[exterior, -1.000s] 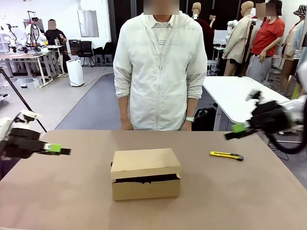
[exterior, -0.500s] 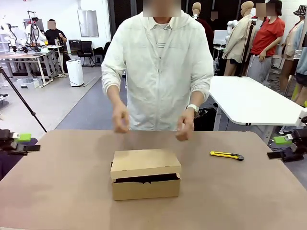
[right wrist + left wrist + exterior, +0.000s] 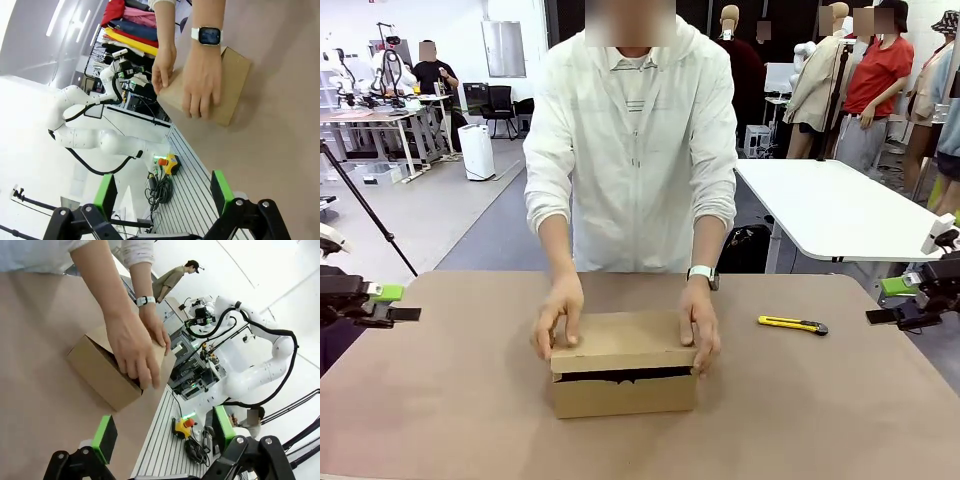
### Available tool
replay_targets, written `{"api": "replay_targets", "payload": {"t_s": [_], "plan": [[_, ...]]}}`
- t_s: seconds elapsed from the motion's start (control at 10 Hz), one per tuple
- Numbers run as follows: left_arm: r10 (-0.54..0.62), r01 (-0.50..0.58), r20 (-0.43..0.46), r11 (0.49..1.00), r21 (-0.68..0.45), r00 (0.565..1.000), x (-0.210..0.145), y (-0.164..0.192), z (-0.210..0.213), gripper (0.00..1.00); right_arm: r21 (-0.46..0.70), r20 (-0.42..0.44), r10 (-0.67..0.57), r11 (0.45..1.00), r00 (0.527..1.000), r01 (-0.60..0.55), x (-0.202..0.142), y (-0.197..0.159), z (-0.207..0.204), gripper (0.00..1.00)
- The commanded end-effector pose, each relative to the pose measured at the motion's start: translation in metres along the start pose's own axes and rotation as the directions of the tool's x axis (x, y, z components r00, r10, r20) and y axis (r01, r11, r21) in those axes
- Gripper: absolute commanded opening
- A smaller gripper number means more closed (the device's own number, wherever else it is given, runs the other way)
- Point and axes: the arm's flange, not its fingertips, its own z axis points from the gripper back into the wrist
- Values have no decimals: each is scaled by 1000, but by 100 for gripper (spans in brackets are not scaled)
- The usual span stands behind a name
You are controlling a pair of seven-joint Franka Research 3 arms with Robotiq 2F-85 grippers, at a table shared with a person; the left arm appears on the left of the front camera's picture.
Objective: Pack the items into the box.
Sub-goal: Close the Mailer Box.
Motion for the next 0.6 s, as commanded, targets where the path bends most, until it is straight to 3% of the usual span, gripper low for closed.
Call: {"api": "replay_targets", "payload": {"t_s": [0.0,0.5], "plan": [[-4,4,-6,1000,5,1000,-1,-2,4,100,10,5,1,1000,1000,-1,3,4,2,100],[-4,4,-6,1000,5,1000,-1,-2,4,100,10,5,1,1000,1000,-1,3,4,2,100]]}}
